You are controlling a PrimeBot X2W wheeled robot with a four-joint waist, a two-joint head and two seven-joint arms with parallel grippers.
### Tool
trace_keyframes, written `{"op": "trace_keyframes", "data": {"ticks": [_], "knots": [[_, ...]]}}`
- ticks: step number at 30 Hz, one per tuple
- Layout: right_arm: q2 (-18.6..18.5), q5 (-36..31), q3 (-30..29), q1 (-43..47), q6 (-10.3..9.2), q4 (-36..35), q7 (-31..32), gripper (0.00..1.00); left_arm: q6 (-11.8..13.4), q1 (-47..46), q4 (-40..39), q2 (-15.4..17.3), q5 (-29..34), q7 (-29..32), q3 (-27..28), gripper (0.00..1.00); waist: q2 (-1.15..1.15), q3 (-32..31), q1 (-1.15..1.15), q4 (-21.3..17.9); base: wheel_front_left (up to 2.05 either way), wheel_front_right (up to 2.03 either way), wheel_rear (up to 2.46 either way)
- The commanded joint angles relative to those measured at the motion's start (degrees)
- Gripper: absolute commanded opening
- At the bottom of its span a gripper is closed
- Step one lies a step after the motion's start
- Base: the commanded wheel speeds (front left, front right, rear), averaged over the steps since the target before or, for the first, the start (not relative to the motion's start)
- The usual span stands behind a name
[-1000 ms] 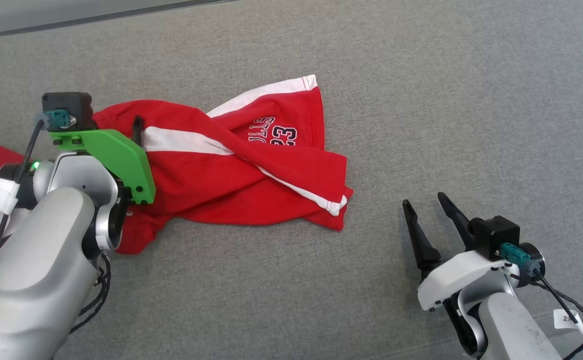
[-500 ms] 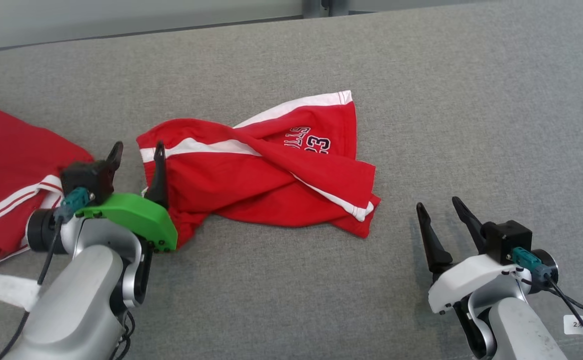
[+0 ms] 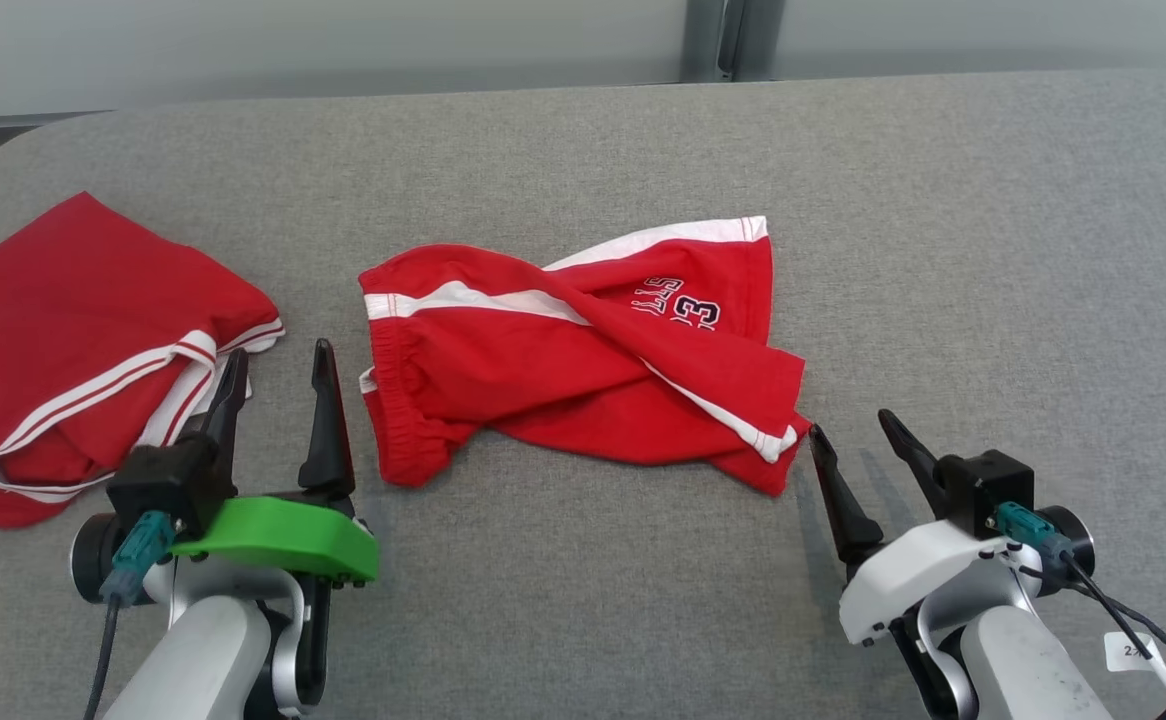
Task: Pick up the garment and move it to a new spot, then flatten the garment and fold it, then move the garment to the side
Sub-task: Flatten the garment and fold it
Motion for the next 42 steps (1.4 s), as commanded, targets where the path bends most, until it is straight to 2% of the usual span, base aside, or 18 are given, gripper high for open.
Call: {"op": "trace_keyframes", "data": {"ticks": [1,4,9,11,15,24,27,28,29,30,31,32,39,42], "knots": [[-0.11,0.24,0.26,0.17,0.0,0.09,-0.04,1.0,-1.1,2.54,-2.05,-0.69,2.44,-0.2,1.71,1.0,0.0,-0.39,0.0,0.89,0.0,0.0,0.0],[-0.08,0.38,0.67,-0.02,0.0,0.53,-0.14,1.0,-4.3,6.64,-6.61,-2.55,7.65,-0.16,5.34,1.0,0.0,-0.68,0.0,1.85,0.0,0.0,0.0],[-0.12,0.79,1.16,-0.39,0.0,1.54,0.62,1.0,-9.79,11.95,-9.94,-5.15,14.2,-0.18,8.93,1.0,0.0,-1.15,0.0,3.76,0.0,0.0,0.0],[-0.09,0.86,1.22,-0.53,0.0,1.71,0.7,1.0,-10.74,12.65,-10.18,-5.66,14.8,-0.18,9.44,1.0,0.0,-1.2,0.0,4.17,0.0,0.0,0.0],[-0.13,0.24,0.87,-0.96,0.0,2.56,1.46,1.0,-15.01,14.67,-11.28,-6.62,19.76,-0.19,10.28,1.0,0.0,-1.24,0.0,6.02,0.0,0.0,0.0],[-0.15,-1.1,-1.1,-0.34,0.0,2.87,3.57,1.0,-23.05,17.16,-13.41,-10.09,25.1,-0.18,14.62,1.0,0.0,-0.86,0.0,9.68,0.0,0.0,0.0],[-0.15,-1.34,-1.65,-0.12,0.0,2.77,4.52,0.65,-24.61,17.66,-12.57,-10.52,26.22,-0.19,15.55,1.0,0.0,-0.59,0.0,10.21,0.0,0.0,0.0],[-0.13,-1.41,-1.7,-0.12,0.0,2.59,4.75,0.48,-24.98,17.74,-12.22,-10.9,26.16,-0.18,15.87,1.0,0.0,-0.49,0.0,10.31,0.0,0.0,0.0],[-0.12,-1.38,-1.79,-0.07,0.0,2.5,4.96,0.4,-25.19,17.73,-12.0,-11.09,26.43,-0.19,16.19,1.0,0.0,-0.39,0.0,10.38,0.0,0.0,0.0],[-0.12,-1.52,-1.88,-0.06,0.0,2.35,5.06,0.27,-25.46,17.76,-11.73,-11.41,26.49,-0.19,16.48,1.0,0.0,-0.29,0.0,10.43,0.0,0.0,0.0],[-0.14,-1.64,-1.99,-0.06,0.0,2.16,5.21,0.07,-25.58,17.74,-11.5,-11.73,26.41,-0.19,16.63,1.0,0.0,-0.21,0.0,10.47,0.0,0.0,0.0],[-0.15,-1.82,-2.27,-0.07,0.0,1.89,4.94,0.0,-25.82,17.61,-11.44,-11.9,26.63,-0.19,16.83,1.0,0.0,-0.14,0.0,10.48,0.0,0.0,0.0],[-0.13,-2.71,-3.49,-1.89,0.0,-1.46,6.41,0.0,-26.39,16.96,-10.94,-13.02,27.54,-0.19,17.17,1.0,0.0,0.25,0.0,9.65,0.0,0.0,0.0],[-1.84,-3.09,-2.98,-4.37,-0.01,-2.55,8.66,0.0,-26.4,16.35,-10.79,-13.13,27.76,-0.19,17.13,1.0,0.0,0.8,0.0,9.21,0.0,0.0,0.0]]}}
